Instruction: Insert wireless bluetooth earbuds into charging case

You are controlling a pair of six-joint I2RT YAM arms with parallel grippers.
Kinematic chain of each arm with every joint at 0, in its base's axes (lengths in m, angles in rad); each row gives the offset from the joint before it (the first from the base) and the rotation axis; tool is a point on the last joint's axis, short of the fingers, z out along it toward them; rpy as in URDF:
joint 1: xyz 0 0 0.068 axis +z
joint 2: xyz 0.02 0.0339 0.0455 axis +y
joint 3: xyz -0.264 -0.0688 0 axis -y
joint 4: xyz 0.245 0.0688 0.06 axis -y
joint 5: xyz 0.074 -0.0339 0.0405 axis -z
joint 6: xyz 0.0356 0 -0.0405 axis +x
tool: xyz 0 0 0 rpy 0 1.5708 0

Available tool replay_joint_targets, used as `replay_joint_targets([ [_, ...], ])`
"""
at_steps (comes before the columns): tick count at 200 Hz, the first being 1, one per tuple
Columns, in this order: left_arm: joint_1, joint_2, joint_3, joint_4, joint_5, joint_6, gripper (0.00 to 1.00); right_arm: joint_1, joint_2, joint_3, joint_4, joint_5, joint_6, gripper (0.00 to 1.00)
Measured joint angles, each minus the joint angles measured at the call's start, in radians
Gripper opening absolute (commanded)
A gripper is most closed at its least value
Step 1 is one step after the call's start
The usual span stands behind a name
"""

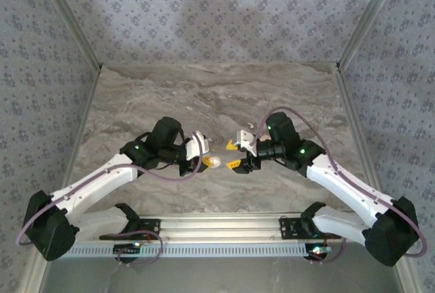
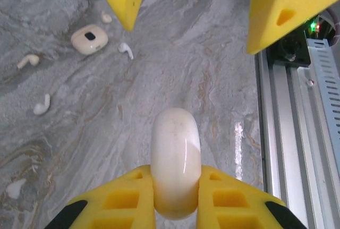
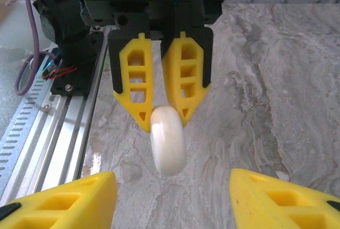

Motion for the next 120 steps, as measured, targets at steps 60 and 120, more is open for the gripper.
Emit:
replay_joint_targets([
  [60,0.000,0.007,0.011,-0.023,0.001,0.015,0.18,0.049,0.123,0.038,-0.018,-0.003,-0.027,0.59],
  [120,-0.002,0.007,0.012,-0.023,0.012,0.015,0.18,0.070,0.217,0.098,-0.016,-0.052,-0.045,0.47],
])
